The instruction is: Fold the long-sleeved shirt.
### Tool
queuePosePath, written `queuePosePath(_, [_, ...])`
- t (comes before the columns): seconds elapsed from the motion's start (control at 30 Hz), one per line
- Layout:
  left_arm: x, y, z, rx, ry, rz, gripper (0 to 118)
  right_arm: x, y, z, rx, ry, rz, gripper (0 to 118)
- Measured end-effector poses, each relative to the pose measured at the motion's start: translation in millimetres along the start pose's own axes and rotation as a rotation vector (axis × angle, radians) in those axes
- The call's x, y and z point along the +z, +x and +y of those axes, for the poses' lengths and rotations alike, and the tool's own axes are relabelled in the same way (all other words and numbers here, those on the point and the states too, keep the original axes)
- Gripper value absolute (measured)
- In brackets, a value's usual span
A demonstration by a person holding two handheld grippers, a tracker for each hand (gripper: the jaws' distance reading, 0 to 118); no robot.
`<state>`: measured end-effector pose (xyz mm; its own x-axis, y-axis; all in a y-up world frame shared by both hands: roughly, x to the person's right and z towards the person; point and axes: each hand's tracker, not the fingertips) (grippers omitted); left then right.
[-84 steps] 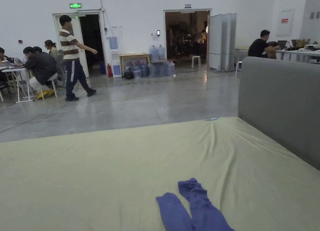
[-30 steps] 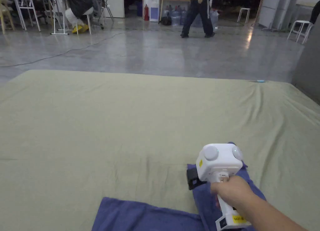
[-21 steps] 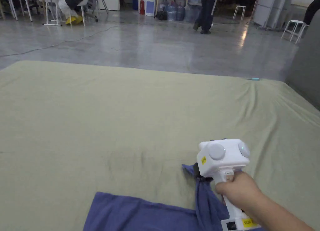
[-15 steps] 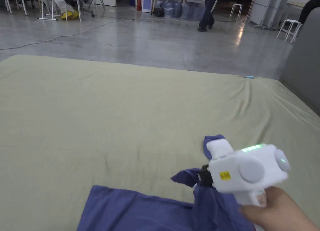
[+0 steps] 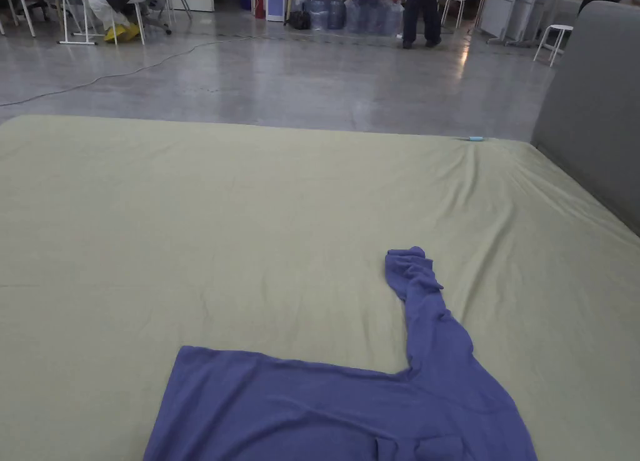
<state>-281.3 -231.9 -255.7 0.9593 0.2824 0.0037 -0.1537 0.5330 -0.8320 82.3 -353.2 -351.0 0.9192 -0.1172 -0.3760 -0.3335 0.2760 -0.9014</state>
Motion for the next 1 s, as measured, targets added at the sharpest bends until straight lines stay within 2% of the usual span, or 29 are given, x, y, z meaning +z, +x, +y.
queuePosePath(0.03, [1, 1, -2, -0.001, -0.003, 0.0, 0, 3, -1, 0, -0.003, 0.038, 0.038, 0])
queuePosePath(0.07, [2, 1, -3, 0.0, -0.006, 0.001, 0, 13, 0, 6, 0.0, 0.022, 0.034, 1])
queuePosePath(0.1, [3, 1, -4, 0.002, -0.007, 0.004, 0, 19, 2, 11, -0.01, 0.007, 0.045, 10])
queuePosePath(0.13, [4, 0, -4, 0.003, -0.007, 0.006, 0, 30, 10, 14, -0.068, -0.003, 0.091, 30])
queuePosePath(0.17, [4, -1, -3, 0.006, -0.007, 0.008, 0, 46, 17, 15, -0.135, 0.016, 0.13, 71])
queuePosePath(0.2, [5, -2, -2, 0.01, -0.008, 0.01, 0, 61, 23, 17, -0.185, 0.048, 0.154, 97])
queuePosePath(0.23, [5, -3, -1, 0.013, -0.007, 0.013, 0, 81, 28, 18, -0.209, 0.114, 0.141, 107])
queuePosePath(0.33, [1, -4, 5, 0.017, -0.012, 0.028, 0, 131, 36, 16, -0.24, 0.261, 0.137, 105])
queuePosePath(0.37, [-1, -5, 6, 0.018, -0.016, 0.032, 0, 138, 36, 15, -0.257, 0.273, 0.14, 91])
queuePosePath(0.4, [-5, -4, 9, 0.016, -0.017, 0.033, 0, 142, 36, 10, -0.259, 0.281, 0.143, 58])
queuePosePath(0.43, [-10, -4, 11, 0.015, -0.02, 0.034, 0, 142, 35, 6, -0.247, 0.298, 0.122, 0])
queuePosePath(0.53, [-29, -4, 22, 0.015, -0.047, 0.029, 0, 123, 21, -4, -0.235, 0.26, -0.029, 0])
queuePosePath(0.57, [-36, -4, 29, 0.008, -0.058, 0.024, 0, 116, 18, -8, -0.216, 0.235, 0.009, 0])
queuePosePath(0.6, [-43, -5, 38, -0.003, -0.068, 0.022, 0, 111, 18, -13, -0.242, 0.217, 0.073, 0])
queuePosePath(0.63, [-52, -6, 51, -0.027, -0.081, 0.016, 5, 99, 31, -8, -0.294, 0.206, 0.138, 0])
queuePosePath(0.67, [-64, -8, 66, -0.039, -0.081, 0.015, 37, 93, 34, -10, -0.332, 0.187, 0.178, 0])
queuePosePath(0.7, [-75, -11, 81, -0.044, -0.082, 0.018, 87, 88, 34, -11, -0.346, 0.174, 0.191, 0])
queuePosePath(0.73, [-88, -16, 100, -0.05, -0.08, 0.018, 117, 85, 34, -12, -0.333, 0.175, 0.17, 0])
queuePosePath(0.83, [-139, -34, 157, -0.048, -0.123, 0.027, 114, 83, 38, -12, -0.311, 0.165, 0.135, 0])
queuePosePath(0.9, [-169, -53, 194, 0.023, -0.153, 0.017, 114, 83, 45, -12, -0.318, 0.16, 0.135, 0])
queuePosePath(1.0, [-228, -52, 204, 0.013, -0.169, 0.15, 113, 84, 56, -12, -0.355, 0.161, 0.13, 0])
